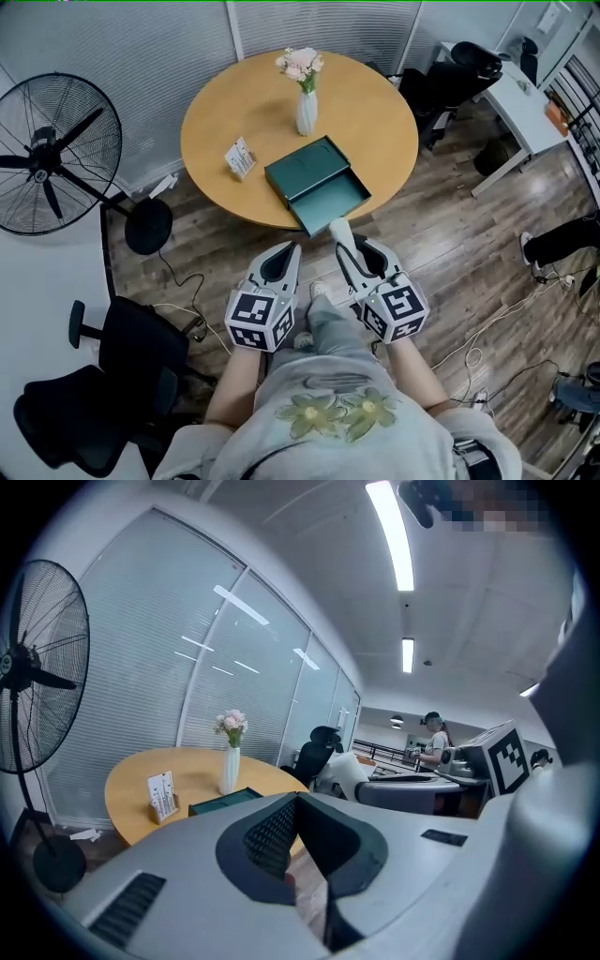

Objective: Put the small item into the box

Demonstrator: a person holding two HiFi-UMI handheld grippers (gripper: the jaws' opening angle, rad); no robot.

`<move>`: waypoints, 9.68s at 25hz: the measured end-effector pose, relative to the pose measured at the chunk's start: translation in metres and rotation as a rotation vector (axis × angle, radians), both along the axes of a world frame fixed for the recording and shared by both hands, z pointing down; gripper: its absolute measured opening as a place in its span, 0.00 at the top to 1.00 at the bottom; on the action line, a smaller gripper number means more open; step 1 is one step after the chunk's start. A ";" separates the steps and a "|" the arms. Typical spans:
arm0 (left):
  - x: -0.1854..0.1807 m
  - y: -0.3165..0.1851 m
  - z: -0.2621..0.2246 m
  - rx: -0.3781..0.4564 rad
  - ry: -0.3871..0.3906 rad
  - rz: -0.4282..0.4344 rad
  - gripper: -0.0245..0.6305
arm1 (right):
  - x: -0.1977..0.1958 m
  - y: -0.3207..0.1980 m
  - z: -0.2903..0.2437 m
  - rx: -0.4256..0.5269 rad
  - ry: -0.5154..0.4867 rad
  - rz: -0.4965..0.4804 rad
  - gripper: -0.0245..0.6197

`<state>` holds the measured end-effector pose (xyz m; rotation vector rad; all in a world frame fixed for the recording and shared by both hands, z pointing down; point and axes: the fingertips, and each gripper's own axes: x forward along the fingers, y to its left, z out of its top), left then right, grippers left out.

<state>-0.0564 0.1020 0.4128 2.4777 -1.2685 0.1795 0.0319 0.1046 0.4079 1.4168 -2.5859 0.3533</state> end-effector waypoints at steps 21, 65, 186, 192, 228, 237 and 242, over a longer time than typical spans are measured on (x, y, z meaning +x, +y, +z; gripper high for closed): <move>0.028 -0.169 0.018 -0.049 -0.043 -0.046 0.96 | 0.037 -0.185 0.035 -0.059 0.030 -0.035 0.76; 0.031 -0.257 0.058 -0.165 -0.067 0.011 0.96 | 0.022 -0.248 0.114 -0.253 0.194 -0.161 0.75; -0.005 -0.238 0.108 -0.264 -0.063 -0.030 0.96 | 0.008 -0.232 0.314 -0.544 0.799 -0.532 0.75; -0.004 -0.238 0.106 -0.265 -0.061 -0.030 0.96 | 0.008 -0.229 0.314 -0.558 0.792 -0.542 0.68; 0.020 -0.236 0.055 -0.151 -0.040 0.015 0.96 | 0.011 -0.242 0.079 -0.100 0.172 -0.079 0.96; 0.032 -0.232 0.033 -0.108 -0.034 0.043 0.96 | 0.007 -0.233 0.050 -0.075 0.086 -0.077 0.96; 0.034 -0.226 0.028 -0.097 -0.032 0.051 0.96 | 0.003 -0.224 0.046 -0.079 0.064 -0.092 0.96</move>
